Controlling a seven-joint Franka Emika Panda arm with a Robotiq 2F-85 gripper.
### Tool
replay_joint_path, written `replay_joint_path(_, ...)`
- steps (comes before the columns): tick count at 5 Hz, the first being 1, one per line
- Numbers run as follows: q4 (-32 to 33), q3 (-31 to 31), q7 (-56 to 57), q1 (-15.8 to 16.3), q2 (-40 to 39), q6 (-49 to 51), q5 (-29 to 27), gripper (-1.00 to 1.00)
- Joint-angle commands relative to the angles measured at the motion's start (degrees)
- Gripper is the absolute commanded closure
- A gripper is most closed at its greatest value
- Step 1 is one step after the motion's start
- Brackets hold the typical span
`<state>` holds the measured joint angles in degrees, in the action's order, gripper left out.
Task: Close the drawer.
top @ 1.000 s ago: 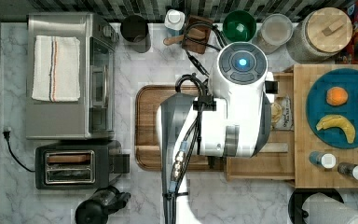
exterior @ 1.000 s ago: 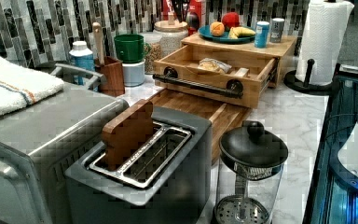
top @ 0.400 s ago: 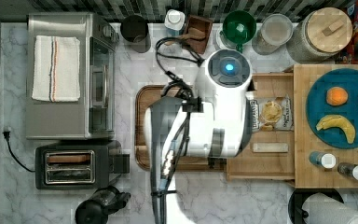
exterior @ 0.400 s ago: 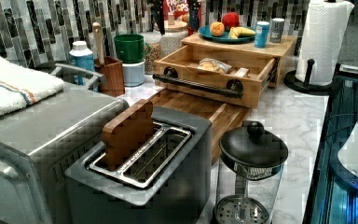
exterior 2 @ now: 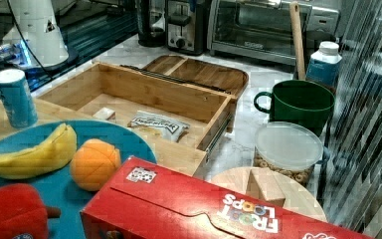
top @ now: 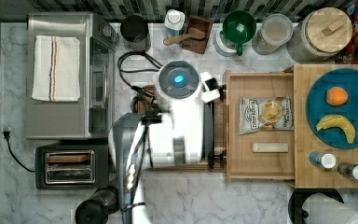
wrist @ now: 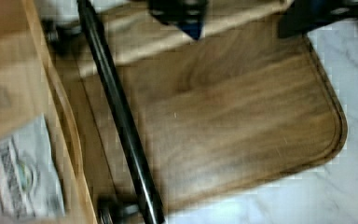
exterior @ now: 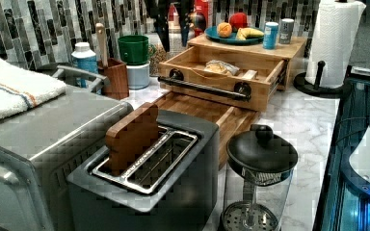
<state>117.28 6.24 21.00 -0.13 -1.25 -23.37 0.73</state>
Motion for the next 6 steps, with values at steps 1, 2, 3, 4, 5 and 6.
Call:
replay_joint_path(1,8.84,0.08,6.31,2.49,1.78,-4.68,3.49,1.0)
replay_joint_path(2,12.13,2.01,5.75,0.34,0.81,-9.64,6.04,1.0)
replay_joint_path(3,15.53,1.92,5.33,0.29,0.44,-14.7,8.69,1.0)
replay_joint_path(4,19.35,3.48,5.87,-2.39,0.35,-21.2,10.88,1.0)
replay_joint_path(5,21.16,2.31,5.66,-2.5,-1.15,-25.57,13.02,1.0)
replay_joint_path(6,22.15,1.35,4.29,-2.72,-3.35,-29.77,16.79,1.0)
